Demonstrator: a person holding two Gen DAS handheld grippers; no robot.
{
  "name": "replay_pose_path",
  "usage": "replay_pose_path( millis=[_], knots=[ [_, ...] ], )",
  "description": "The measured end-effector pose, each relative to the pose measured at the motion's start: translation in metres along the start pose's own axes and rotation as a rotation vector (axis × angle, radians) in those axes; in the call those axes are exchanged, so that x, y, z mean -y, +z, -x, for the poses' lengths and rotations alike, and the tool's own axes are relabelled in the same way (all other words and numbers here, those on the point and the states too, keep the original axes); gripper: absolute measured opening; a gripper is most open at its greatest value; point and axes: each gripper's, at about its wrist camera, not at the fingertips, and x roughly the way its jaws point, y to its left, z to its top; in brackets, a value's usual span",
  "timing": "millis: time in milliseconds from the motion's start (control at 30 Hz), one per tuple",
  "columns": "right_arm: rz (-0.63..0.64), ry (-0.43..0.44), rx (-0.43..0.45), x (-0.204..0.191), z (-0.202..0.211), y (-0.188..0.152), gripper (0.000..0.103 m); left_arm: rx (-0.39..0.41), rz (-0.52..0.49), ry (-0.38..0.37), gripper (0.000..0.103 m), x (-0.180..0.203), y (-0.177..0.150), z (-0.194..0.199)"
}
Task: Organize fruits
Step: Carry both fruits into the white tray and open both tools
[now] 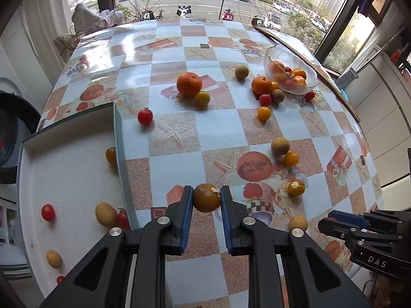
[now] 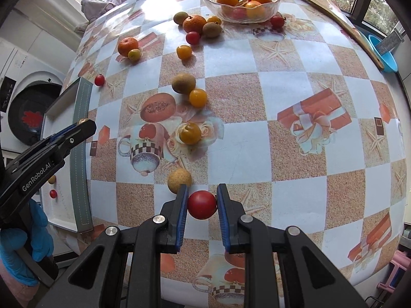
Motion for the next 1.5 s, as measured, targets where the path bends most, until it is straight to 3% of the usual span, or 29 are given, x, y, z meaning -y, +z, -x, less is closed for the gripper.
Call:
replay_pose_path(
  millis=[367, 733, 867, 1167, 1500],
  knots=[
    [0.146, 0.055, -0.002, -0.074, -0.004, 0.021, 0.025, 0.019, 0.146, 0.079, 0.022, -0.068, -0.034, 0.032],
    [0.328, 0.140, -0.038, -0.167, -0.025, 0.031, 0.025, -0.033, 0.282, 0.142, 0.022, -0.124, -0.090, 0.038],
    [0.367, 0.178, -0.061, -0.197, -0.037, 0.042, 0.025, -0.041, 0.295, 0.165, 0.022, -0.132, -0.099, 0.033],
    [0.482, 0.171, -0.079, -0.255, -0.069, 0.065, 0.025, -0.056, 0.299, 0.192, 0.022, -0.137, -0.098, 0.019],
    [0.514, 0.103, -0.116, -0.268, -0.107, 0.080, 0.025, -0.074, 0.302, 0.211, 0.023, -0.143, -0.098, 0.011]
  ],
)
